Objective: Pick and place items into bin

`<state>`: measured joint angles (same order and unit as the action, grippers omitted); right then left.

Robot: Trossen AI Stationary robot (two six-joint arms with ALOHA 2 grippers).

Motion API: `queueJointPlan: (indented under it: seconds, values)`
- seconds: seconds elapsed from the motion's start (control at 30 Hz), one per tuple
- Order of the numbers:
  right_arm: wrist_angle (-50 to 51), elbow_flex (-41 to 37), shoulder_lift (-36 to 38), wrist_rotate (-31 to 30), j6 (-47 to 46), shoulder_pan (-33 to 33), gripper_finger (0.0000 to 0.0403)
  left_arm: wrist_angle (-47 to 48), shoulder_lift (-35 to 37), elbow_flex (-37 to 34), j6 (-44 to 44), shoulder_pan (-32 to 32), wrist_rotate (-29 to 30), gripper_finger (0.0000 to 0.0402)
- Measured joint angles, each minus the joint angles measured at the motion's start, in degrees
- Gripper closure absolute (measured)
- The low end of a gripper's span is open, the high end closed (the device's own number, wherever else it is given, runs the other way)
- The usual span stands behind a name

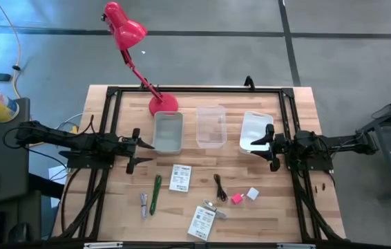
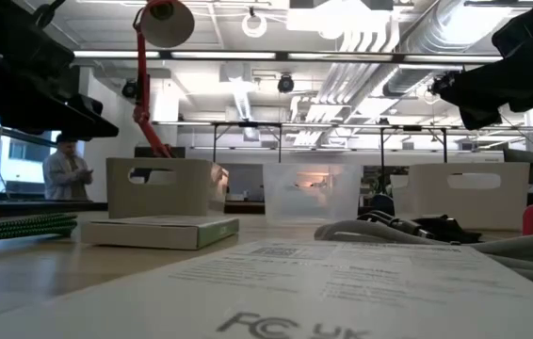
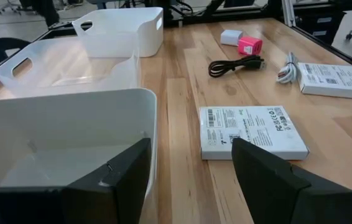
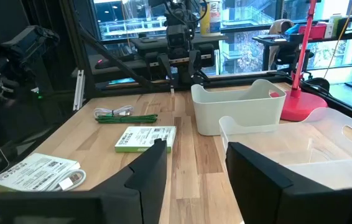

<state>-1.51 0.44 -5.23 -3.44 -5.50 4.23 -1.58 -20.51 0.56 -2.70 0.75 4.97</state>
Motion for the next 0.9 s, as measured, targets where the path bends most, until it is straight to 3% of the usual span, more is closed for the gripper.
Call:
queueJointPlan:
  seconds: [0.73, 0.9]
  values:
    - [0.01, 0.01, 0.00, 0.00, 0.00, 0.00, 0.0244, -0.19, 0.01, 0.00, 0.31, 0.00, 0.06, 0.0190]
    - [-0.18, -0.01, 0.00, 0.01, -0.04, 0.00, 0.0240, -7.25, 0.02, 0.00, 15.07, 0.02, 0.94, 0.0190]
